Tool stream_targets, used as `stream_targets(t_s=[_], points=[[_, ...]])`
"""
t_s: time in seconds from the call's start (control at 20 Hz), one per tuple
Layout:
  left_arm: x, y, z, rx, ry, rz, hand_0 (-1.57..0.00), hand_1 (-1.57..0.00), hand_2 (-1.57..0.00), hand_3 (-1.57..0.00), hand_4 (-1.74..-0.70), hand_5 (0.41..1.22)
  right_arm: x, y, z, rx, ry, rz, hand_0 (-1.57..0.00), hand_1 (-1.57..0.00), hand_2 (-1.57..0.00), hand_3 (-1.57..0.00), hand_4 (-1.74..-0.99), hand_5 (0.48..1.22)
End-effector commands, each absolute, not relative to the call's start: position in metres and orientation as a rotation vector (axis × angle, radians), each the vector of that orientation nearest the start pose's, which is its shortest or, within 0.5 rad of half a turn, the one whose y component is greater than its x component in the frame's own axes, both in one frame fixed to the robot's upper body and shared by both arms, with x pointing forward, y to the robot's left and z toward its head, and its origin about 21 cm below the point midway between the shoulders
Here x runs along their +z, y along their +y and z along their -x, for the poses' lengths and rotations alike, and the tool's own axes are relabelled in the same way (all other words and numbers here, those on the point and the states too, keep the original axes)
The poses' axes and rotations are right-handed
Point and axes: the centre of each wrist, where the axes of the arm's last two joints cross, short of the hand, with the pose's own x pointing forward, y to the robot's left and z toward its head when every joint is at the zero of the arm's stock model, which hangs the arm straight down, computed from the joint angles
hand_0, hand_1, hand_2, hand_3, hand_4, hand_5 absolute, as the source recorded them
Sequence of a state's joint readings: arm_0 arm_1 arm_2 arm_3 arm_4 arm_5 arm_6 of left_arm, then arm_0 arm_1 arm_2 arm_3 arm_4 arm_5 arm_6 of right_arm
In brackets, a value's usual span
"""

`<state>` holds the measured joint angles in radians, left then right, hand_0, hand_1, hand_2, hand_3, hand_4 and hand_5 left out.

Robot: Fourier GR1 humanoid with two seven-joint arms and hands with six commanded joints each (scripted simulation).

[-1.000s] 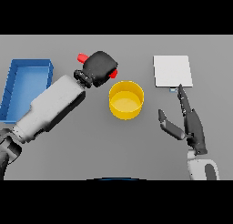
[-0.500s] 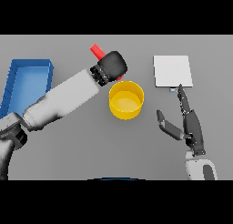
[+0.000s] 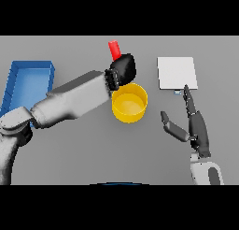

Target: Pick up the red beaker and tilt it to pour out 1 green nut into yellow bowl. Pick up the yellow bowl and place it on the metallic measuring scale.

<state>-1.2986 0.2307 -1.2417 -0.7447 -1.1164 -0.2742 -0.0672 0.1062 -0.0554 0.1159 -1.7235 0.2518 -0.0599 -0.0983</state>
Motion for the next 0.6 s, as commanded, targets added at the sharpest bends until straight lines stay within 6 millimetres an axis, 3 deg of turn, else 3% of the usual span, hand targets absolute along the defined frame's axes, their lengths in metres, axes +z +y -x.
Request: stream_targets(t_s=[0.0,0.35,0.5,0.55], points=[[0.113,0.021,-0.400,2.605,0.873,1.298,-1.57,-1.57,-1.57,-1.57,-1.73,1.221,0.013,-0.222,-0.221,0.260,-1.717,0.226,0.00,0.00,0.00,0.00,-1.153,0.627],[0.116,0.002,-0.393,2.485,0.712,1.292,-1.57,-1.57,-1.57,-1.57,-1.72,1.221,0.012,-0.222,-0.218,0.267,-1.724,0.238,0.00,0.00,0.00,0.00,-1.151,0.634],[0.135,-0.003,-0.400,2.464,0.680,1.281,-1.57,-1.57,-1.57,-1.57,-1.72,1.221,0.011,-0.223,-0.218,0.249,-1.731,0.215,0.00,0.00,0.00,0.00,-1.153,0.636],[0.149,0.000,-0.407,2.445,0.680,1.323,-1.57,-1.57,-1.57,-1.57,-1.72,1.221,0.011,-0.218,-0.220,0.249,-1.736,0.207,0.00,0.00,0.00,0.00,-1.157,0.638]])
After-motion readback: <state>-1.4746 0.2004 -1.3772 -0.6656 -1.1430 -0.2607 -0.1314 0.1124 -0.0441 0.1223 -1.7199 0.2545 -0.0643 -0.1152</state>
